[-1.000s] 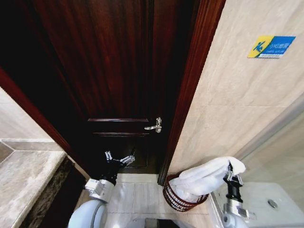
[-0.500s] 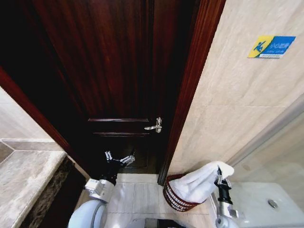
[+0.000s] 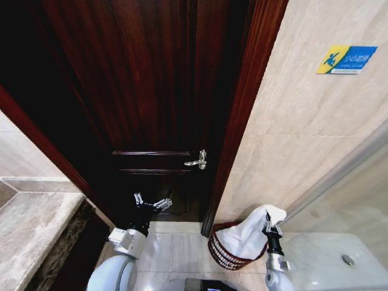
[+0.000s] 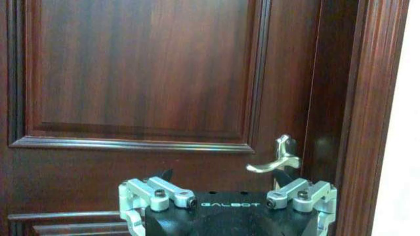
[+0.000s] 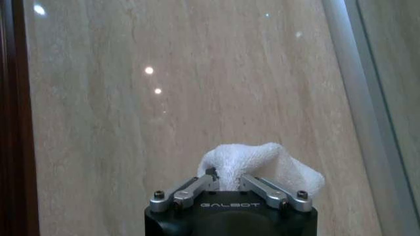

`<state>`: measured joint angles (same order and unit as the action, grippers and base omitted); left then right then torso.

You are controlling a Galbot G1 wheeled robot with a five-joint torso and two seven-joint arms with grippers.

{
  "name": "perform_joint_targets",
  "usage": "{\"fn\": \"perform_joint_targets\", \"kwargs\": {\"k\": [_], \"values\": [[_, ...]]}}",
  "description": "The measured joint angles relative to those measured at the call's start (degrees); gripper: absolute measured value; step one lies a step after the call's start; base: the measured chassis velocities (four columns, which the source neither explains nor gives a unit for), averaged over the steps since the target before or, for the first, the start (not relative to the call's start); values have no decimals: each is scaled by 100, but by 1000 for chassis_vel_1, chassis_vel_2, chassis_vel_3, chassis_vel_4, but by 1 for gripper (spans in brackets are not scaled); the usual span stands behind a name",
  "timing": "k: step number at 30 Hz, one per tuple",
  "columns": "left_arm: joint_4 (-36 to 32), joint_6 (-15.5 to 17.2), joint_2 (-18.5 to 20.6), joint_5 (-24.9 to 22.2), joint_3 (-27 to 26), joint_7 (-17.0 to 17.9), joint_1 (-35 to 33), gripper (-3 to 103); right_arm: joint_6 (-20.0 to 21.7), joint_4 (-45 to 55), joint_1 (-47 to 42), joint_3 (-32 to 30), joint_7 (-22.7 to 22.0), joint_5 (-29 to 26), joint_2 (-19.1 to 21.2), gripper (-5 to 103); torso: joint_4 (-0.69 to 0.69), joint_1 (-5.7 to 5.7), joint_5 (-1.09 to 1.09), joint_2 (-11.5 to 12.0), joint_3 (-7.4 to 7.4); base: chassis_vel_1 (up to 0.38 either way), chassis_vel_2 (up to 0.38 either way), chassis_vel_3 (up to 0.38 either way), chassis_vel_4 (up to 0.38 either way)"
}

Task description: Discard the used towel into the hamper.

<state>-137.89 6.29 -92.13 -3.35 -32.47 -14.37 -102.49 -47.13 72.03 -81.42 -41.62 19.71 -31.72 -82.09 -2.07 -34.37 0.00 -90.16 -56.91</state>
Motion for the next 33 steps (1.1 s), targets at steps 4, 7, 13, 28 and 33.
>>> {"fn": "perform_joint_targets", "kwargs": {"k": [4,7,13,28,33], "values": [[0,0,0,0,0,0,0,100,0,0,-4,39,-40,18,11,5,0,0,0,0,0,0,0,0,0],[0,0,0,0,0,0,0,100,0,0,2,41,-46,24,13,5,0,0,0,0,0,0,0,0,0],[0,0,0,0,0,0,0,100,0,-2,-9,47,-64,58,5,5,0,1,0,0,0,0,0,0,0],[0,0,-1,0,0,0,1,100,0,78,-273,240,-60,120,-146,5,-1,-9,0,3,-2,-97,98,93,-86],[0,0,0,0,0,0,0,100,0,-339,-169,253,-32,142,-126,5,0,-1,0,2,0,-25,29,16,-17]]}}
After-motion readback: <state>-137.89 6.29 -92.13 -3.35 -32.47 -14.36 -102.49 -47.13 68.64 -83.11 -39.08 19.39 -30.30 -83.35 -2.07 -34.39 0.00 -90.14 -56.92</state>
